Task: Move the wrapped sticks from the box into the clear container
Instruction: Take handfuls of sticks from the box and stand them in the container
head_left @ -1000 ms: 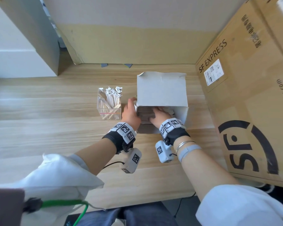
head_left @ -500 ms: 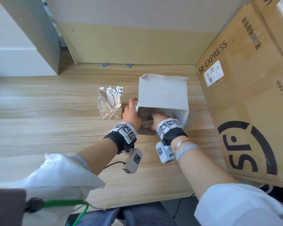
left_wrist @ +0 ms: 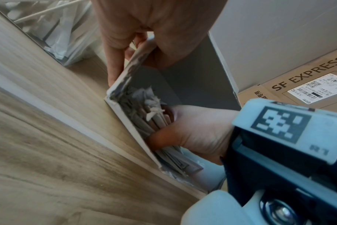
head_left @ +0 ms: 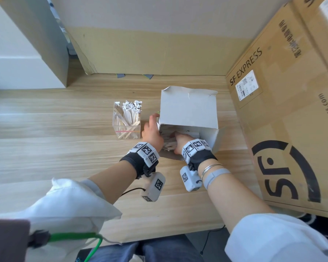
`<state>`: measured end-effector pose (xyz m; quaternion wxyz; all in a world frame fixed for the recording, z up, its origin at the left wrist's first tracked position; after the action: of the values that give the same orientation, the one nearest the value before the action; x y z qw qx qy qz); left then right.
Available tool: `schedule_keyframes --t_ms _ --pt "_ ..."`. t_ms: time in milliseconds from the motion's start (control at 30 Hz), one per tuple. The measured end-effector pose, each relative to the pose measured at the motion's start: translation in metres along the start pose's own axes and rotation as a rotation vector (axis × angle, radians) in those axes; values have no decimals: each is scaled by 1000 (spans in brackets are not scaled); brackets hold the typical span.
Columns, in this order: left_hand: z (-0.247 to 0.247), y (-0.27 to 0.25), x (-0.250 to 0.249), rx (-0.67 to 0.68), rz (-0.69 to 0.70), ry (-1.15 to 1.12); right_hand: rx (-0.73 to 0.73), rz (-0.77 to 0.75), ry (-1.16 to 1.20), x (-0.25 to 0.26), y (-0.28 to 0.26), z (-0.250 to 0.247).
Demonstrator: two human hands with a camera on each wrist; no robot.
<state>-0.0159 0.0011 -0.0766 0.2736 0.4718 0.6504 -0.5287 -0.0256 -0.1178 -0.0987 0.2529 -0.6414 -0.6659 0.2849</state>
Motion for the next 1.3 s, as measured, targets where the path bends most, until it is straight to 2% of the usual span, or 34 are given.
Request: schedule_keyframes --t_ms 167,367,533,767,866,1100,1233,1300 --pt "0 -1 -1 4 0 14 37 2 -102 2 5 -4" --pt "-1 -1 -1 14 -13 22 -29 30 -107 -1 4 -3" --pt "-2 -2 -5 19 -4 14 -111 33 -20 -6 2 -10" --pt "-4 3 -10 37 -45 43 -318 -16 265 -10 -16 -33" --pt "-5 4 -15 67 -57 64 -384 -47 460 -11 -28 -47" --pt "-8 6 -6 122 -102 214 -430 19 912 -18 -34 -61" --pt "-7 7 -9 148 -123 244 -475 -2 1007 -20 -35 -64" --pt "-8 5 -16 137 -80 244 -477 13 1009 -19 -34 -65"
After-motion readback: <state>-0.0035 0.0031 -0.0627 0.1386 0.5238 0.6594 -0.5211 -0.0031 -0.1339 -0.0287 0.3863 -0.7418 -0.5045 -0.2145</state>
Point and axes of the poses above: each hand's wrist, its own y-axis towards the middle knuckle, its own z-axis out of the palm, x = y × z, the point moved 5 cm from there along y, towards the middle knuckle, and after that the axes turned 15 degrees about -y, right-handed, at the moved point
